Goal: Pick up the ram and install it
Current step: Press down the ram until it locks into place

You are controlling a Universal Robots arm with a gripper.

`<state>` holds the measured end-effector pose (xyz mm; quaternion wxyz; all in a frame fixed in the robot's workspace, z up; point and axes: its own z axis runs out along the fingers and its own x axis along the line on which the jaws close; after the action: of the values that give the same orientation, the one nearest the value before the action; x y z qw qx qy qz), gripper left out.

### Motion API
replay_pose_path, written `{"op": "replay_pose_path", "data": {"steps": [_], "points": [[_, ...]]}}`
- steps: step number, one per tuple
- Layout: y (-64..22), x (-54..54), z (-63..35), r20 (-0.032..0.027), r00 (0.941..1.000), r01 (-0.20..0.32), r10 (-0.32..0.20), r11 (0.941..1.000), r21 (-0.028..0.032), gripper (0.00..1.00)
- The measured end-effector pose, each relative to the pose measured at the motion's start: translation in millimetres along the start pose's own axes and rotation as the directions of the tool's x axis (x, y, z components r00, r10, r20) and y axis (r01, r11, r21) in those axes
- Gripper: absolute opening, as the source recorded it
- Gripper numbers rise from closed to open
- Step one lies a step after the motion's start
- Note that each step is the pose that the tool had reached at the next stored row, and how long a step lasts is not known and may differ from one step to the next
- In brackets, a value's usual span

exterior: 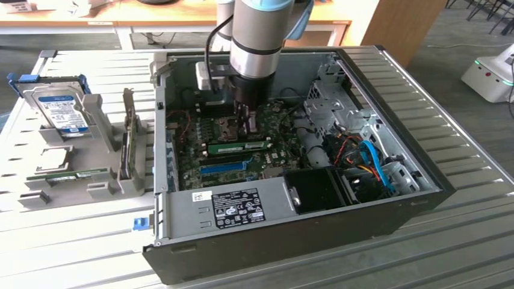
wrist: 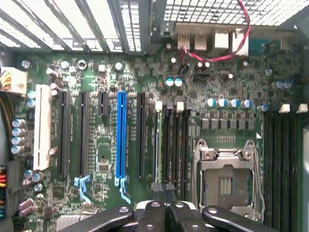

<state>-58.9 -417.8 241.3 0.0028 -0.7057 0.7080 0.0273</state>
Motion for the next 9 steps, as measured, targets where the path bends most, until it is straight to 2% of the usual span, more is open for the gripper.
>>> {"op": "replay_pose_path", "data": {"steps": [9], "points": [[12.1, 0.0, 0.4, 0.0000, 1.0000, 0.000, 0.000, 1.0000, 0.0000, 0.11]]}}
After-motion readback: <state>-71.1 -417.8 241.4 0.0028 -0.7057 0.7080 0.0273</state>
